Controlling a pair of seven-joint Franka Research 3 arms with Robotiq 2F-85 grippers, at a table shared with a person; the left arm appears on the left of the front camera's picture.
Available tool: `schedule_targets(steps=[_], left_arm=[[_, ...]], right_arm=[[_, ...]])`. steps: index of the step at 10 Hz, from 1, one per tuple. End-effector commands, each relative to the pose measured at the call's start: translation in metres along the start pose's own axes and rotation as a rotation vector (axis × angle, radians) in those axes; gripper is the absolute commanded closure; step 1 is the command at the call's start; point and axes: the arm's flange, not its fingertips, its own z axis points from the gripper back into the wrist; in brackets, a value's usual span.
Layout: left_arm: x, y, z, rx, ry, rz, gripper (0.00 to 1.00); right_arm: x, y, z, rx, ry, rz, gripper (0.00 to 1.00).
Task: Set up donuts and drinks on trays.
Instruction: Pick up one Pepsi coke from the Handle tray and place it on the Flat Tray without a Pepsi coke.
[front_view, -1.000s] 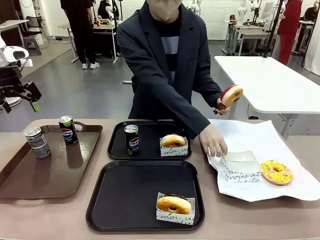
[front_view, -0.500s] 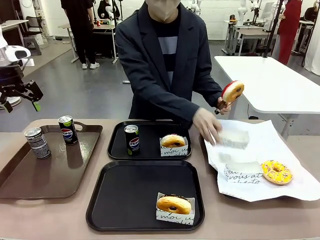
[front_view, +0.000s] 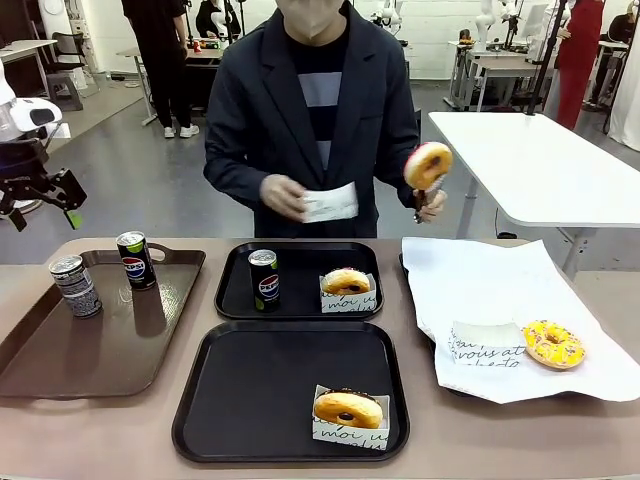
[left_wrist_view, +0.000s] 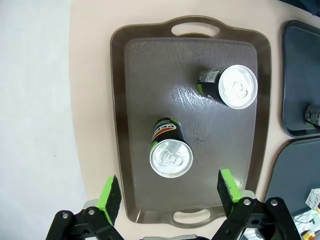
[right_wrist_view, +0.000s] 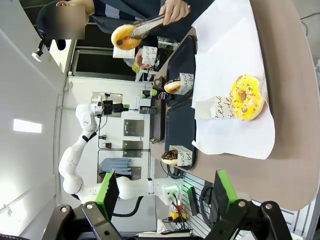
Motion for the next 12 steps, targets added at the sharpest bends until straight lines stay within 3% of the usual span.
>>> schedule_targets(steps=[1, 12], left_arm=[[-0.014, 0.012, -0.014, -0.016, -0.038, -0.008, 0.00], [-0.014, -0.009, -0.076, 0.009, 0.011, -0.007, 0.00]], right_arm=[[0.001, 0.000, 0.001, 0.018, -0.008, 0.021, 0.00], [0.001, 0.000, 0.001, 0.018, -0.008, 0.021, 0.00]])
